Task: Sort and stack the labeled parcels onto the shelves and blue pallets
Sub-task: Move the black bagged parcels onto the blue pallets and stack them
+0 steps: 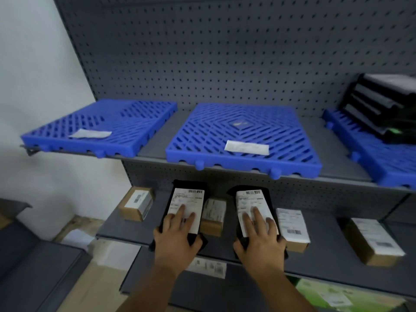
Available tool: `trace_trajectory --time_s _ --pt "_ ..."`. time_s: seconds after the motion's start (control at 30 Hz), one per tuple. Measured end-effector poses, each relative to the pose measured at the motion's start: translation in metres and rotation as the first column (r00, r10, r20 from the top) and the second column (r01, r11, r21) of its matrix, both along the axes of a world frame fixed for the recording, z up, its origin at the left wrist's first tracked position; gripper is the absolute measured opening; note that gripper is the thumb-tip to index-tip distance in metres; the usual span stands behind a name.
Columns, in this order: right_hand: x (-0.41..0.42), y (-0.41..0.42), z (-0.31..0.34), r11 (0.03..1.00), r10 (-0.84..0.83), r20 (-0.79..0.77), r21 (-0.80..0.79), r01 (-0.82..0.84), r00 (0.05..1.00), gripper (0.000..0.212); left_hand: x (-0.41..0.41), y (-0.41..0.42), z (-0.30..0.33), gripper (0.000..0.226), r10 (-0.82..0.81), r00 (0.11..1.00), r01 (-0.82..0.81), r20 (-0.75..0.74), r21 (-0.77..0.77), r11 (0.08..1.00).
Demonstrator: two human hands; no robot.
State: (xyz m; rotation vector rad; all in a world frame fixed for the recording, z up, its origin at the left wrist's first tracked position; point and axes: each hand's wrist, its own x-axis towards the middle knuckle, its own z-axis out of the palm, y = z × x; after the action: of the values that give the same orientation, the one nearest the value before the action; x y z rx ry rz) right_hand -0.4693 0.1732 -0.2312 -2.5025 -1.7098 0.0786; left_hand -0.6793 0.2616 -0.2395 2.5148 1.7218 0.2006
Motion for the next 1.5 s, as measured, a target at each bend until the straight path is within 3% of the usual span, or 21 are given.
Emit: trace_trajectory --time_s 0.23,0.37,0.5,0.87,1.2,1.5 --pt "0.009 -0.064 0.061 0.999 -0.024 -0.003 -0.022 0.024 1.000 0.076 0.009 -0.066 0.061 0.070 -0.024 0.998 0.019 0.057 0.087 0.996" --pt "0.006 -0.109 0.083 0.992 -0.096 -0.035 0.083 0.099 0.995 0.071 0.009 -0.107 0.085 0.076 -0.029 0.999 0.027 0.033 0.070 0.997" --pt "-0.004 -0.158 0.101 0.977 -0.115 0.016 0.185 0.110 0.993 0.068 0.004 -0.148 0.104 0.068 -0.051 0.997 0.046 0.057 0.099 0.994" --pt "-0.079 -0.266 0.165 0.958 -0.154 0.049 0.250 0.137 0.987 0.067 -0.048 -0.246 0.165 0.058 -0.149 0.979 0.107 0.137 0.277 0.955" --pt "-0.109 -0.276 0.228 0.887 -0.116 0.097 0.457 0.059 0.989 0.066 -0.053 -0.273 0.229 0.060 -0.181 0.956 0.085 0.229 0.373 0.924" --pt "-0.074 -0.232 0.262 0.832 -0.116 0.123 0.554 0.028 0.986 0.070 -0.023 -0.234 0.271 0.063 -0.166 0.962 0.053 0.219 0.446 0.893"
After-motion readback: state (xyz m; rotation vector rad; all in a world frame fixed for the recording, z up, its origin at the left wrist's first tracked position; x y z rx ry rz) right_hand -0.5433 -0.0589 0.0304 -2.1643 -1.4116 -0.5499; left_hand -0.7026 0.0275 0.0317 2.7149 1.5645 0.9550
